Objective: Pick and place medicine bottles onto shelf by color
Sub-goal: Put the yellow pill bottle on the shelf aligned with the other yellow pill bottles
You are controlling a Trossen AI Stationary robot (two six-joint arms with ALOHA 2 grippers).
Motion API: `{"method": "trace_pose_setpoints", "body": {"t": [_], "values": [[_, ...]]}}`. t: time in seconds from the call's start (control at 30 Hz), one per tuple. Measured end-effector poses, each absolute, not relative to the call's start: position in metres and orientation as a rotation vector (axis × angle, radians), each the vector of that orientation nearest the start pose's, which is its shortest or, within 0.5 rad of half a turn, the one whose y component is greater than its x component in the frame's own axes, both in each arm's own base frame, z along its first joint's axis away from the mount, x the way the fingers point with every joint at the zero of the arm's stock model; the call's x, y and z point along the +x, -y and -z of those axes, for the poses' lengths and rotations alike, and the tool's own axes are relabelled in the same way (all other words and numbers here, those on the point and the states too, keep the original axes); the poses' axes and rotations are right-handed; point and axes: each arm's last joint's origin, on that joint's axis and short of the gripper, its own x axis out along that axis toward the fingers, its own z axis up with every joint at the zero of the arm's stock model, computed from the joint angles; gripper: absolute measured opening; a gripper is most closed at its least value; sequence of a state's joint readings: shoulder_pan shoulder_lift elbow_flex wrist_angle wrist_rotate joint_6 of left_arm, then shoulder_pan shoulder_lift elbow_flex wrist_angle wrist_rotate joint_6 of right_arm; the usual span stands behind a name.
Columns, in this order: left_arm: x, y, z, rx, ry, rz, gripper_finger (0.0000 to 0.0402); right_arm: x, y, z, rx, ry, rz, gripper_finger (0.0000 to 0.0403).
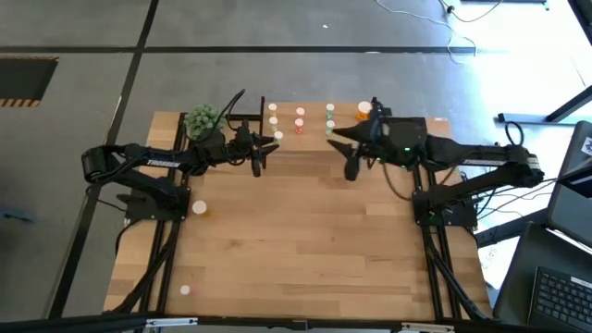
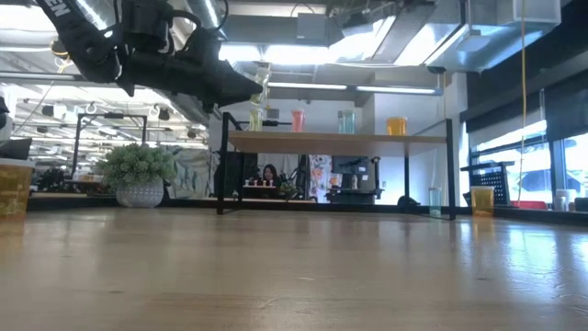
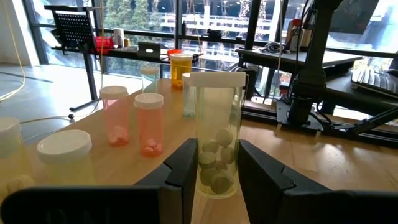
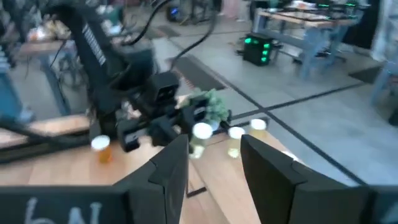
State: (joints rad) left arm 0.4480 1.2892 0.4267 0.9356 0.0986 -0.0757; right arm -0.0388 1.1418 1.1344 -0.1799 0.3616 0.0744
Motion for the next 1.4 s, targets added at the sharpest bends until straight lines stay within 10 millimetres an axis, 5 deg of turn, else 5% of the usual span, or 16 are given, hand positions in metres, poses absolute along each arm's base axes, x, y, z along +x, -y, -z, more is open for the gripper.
{"method": "trace_pose_setpoints", "body": {"t": [0.23,0.5,0.7,0.9,1.4], "values": [[0.225,-0.105,-0.217,-0.055,0.084,-0.346,0.0094,0.29,0.03,-0.41,-0.011,-0.197,0.414,0.0152],[0.225,-0.104,-0.217,-0.054,0.083,-0.33,0.0094,0.332,0.055,-0.424,0.11,-0.437,0.299,0.0152],[0.225,-0.104,-0.217,-0.051,0.082,-0.32,0.0094,0.365,0.078,-0.409,0.187,-0.585,0.125,0.0152],[0.225,-0.104,-0.217,-0.022,0.078,-0.321,0.0094,0.391,0.09,-0.386,0.057,-0.694,0.019,0.0152],[0.225,-0.102,-0.22,-0.007,0.102,-0.258,0.0094,0.406,0.109,-0.361,0.053,-0.752,0.095,0.0152]]}}
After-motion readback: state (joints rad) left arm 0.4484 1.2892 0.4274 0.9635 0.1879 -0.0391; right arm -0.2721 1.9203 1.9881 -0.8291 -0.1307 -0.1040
